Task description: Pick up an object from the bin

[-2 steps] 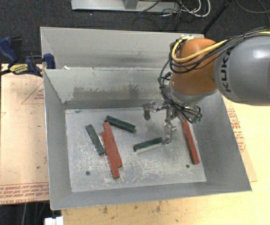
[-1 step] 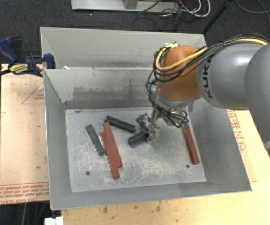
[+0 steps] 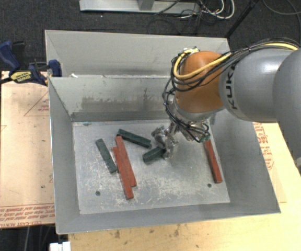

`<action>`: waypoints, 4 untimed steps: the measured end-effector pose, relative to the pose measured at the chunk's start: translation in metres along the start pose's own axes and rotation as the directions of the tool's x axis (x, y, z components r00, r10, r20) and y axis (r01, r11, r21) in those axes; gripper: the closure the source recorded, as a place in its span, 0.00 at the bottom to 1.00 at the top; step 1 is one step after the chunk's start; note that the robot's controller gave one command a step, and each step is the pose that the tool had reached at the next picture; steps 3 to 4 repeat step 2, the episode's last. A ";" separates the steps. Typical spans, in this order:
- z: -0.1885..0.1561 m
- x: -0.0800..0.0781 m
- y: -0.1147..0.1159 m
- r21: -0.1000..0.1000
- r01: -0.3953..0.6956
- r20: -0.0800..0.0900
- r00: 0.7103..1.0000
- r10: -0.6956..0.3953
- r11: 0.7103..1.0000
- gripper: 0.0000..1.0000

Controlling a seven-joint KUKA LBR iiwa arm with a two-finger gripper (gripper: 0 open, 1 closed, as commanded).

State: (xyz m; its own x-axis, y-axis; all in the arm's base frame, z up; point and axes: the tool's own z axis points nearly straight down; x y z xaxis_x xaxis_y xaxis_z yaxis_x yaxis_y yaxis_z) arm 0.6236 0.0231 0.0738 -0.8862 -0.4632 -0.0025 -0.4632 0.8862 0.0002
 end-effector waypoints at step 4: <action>-0.164 -0.025 0.008 -0.001 0.254 0.001 0.967 -0.254 0.967 1.00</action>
Offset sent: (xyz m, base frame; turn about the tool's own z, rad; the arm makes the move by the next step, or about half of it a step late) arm 0.0192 0.0191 0.1790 -0.2807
